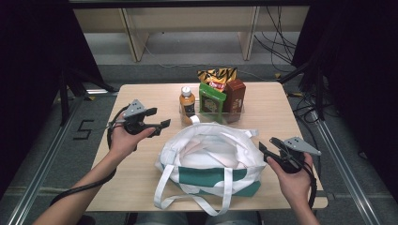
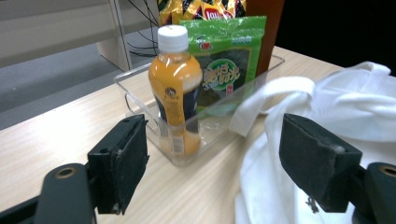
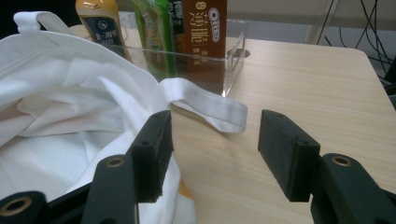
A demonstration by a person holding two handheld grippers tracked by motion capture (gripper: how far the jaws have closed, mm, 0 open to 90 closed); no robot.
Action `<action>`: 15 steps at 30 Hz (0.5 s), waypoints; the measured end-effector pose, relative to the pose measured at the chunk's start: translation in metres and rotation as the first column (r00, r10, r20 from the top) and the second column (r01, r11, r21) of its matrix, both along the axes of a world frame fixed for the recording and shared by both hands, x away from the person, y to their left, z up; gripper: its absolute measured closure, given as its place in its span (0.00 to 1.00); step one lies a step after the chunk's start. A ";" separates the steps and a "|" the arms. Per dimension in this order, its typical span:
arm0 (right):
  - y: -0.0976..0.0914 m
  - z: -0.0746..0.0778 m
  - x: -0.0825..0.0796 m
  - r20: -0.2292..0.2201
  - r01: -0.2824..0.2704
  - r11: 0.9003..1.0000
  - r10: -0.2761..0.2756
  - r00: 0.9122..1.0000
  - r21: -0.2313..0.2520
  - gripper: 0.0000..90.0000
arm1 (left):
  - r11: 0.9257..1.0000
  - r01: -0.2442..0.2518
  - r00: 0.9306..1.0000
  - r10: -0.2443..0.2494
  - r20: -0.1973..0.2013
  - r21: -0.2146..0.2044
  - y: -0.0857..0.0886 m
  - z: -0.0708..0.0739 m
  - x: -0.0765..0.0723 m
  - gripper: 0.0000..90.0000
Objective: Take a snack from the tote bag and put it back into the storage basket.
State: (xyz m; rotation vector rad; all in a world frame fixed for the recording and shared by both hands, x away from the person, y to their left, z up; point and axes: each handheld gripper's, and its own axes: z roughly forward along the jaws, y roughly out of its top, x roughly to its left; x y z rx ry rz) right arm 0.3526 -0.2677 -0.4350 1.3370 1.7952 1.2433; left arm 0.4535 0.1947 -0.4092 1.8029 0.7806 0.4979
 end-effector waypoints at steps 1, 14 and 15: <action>0.000 0.000 0.000 0.000 0.004 1.000 -0.004 1.000 0.002 0.50 | 1.000 0.000 1.000 0.000 -0.003 0.004 0.002 -0.002 -0.003 0.26; -0.002 0.000 0.000 -0.007 -0.022 0.999 0.022 1.000 -0.034 0.50 | 1.000 0.004 1.000 -0.005 -0.029 -0.014 0.016 -0.027 -0.033 0.26; -0.001 0.001 0.000 -0.013 -0.023 0.999 0.022 1.000 -0.026 0.50 | 1.000 -0.002 0.999 0.001 -0.036 -0.019 0.016 -0.029 -0.034 0.26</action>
